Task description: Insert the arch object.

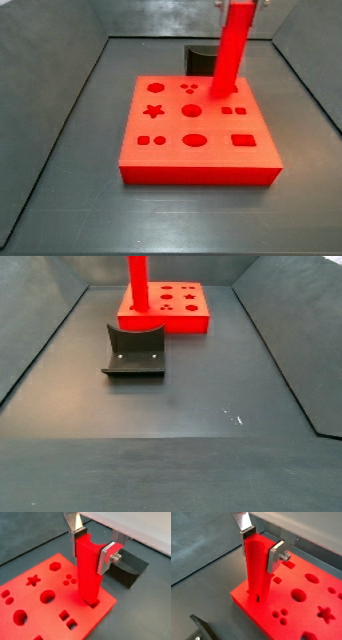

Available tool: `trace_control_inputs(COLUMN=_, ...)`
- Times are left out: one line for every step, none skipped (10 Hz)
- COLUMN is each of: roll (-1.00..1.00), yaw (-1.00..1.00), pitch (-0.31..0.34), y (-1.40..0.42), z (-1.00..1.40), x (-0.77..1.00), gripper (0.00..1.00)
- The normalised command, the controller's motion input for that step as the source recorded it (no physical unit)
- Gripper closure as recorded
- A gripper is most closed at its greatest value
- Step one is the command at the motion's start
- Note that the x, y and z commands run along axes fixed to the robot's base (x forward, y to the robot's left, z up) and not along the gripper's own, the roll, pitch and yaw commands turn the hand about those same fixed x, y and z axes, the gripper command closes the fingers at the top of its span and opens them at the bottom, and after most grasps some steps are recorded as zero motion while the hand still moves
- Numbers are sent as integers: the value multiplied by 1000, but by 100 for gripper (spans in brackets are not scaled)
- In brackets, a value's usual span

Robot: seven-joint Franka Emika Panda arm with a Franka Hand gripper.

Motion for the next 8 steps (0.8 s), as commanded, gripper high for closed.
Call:
trace_control_inputs(roll=0, yaw=0, pitch=0, y=0, z=-211, x=257, gripper=100)
trace_control_inputs(roll=21, yaw=0, pitch=0, y=0, z=-263, x=194, gripper=100)
trace_control_inputs(roll=19, yaw=0, pitch=0, y=0, z=-217, x=66, gripper=100)
trace_control_inputs(roll=6, yaw=0, pitch=0, y=0, z=-220, x=0, gripper=100)
trace_control_inputs(roll=0, yaw=0, pitch=0, y=0, z=-306, x=0, gripper=100)
trace_control_inputs(roll=0, yaw=-37, pitch=-189, y=0, z=-720, x=0, gripper=100)
trace_control_inputs(roll=6, yaw=-54, pitch=-197, y=0, z=-854, x=-43, gripper=100)
trace_control_inputs(roll=26, yaw=-100, pitch=-193, y=0, z=-857, x=-49, gripper=100)
